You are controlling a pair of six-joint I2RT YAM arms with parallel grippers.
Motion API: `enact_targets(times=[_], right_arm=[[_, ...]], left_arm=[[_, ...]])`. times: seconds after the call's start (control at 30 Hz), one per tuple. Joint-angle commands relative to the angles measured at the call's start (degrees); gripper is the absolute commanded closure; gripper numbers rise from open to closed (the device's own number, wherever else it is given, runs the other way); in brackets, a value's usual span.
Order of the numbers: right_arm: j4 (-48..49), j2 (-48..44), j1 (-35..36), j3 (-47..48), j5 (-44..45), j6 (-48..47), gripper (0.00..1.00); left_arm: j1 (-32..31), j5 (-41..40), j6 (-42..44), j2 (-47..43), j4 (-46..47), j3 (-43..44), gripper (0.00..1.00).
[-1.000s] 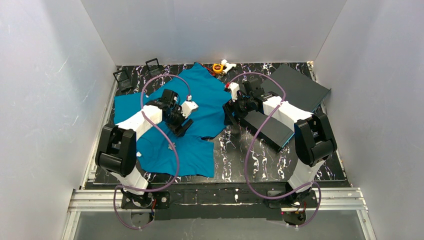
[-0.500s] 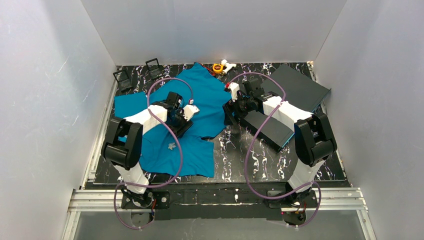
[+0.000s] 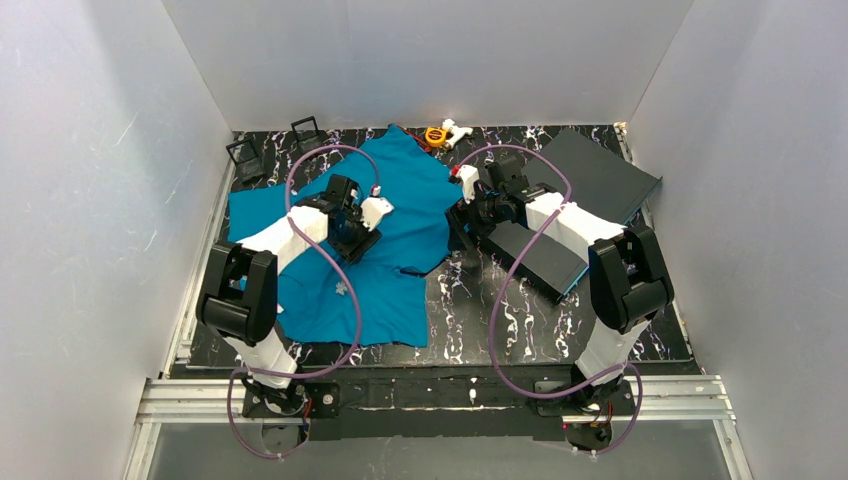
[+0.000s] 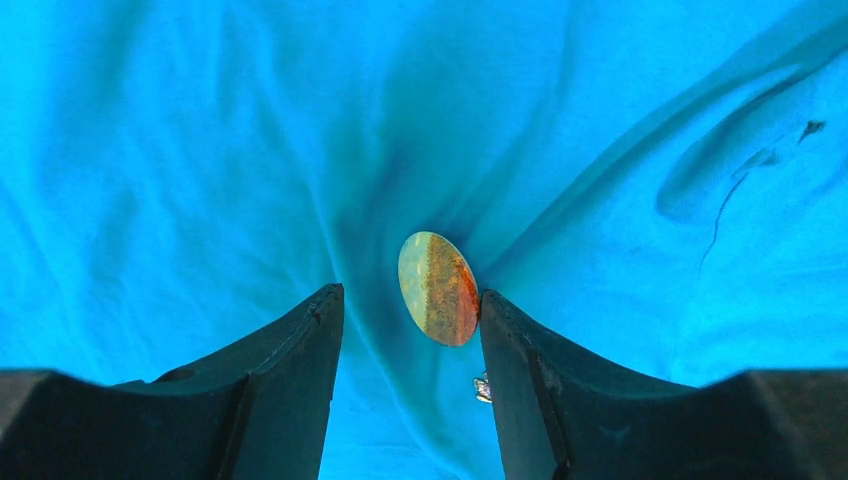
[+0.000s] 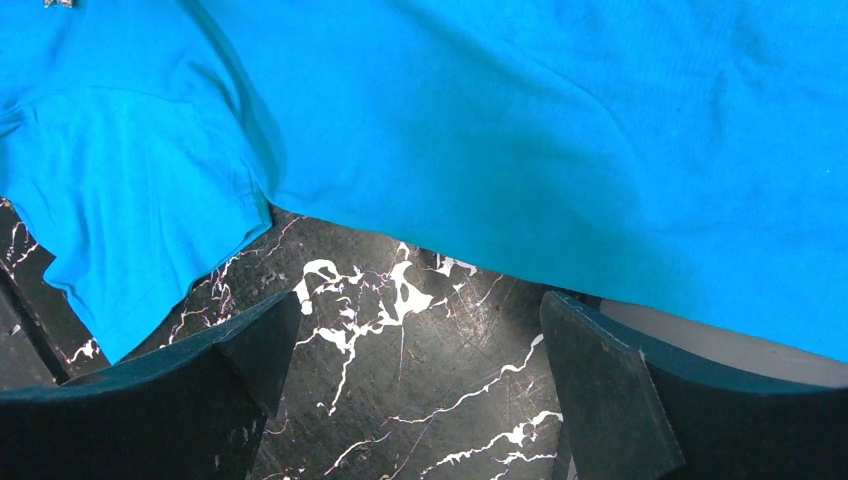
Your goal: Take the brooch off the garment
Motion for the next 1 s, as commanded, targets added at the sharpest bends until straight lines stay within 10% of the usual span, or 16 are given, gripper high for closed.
enact_targets(times=[0.0, 0.7, 0.97], right_arm=[[0.81, -0.64, 0.0, 0.42, -0.76, -0.51, 0.0], [0.48, 1.17, 0.0, 1.27, -2.99, -0.83, 0.0], [4.64, 3.81, 0.38, 2.72, -9.17, 3.83, 0.07]], left_arm=[[1.28, -1.1, 0.33, -1.41, -0.57, 1.8, 0.49], [6.9, 6.21, -1.35, -0.82, -2.2, 3.06, 0.99], [7.56, 15.19, -2.71, -3.94, -2.15, 0.73, 1.0]])
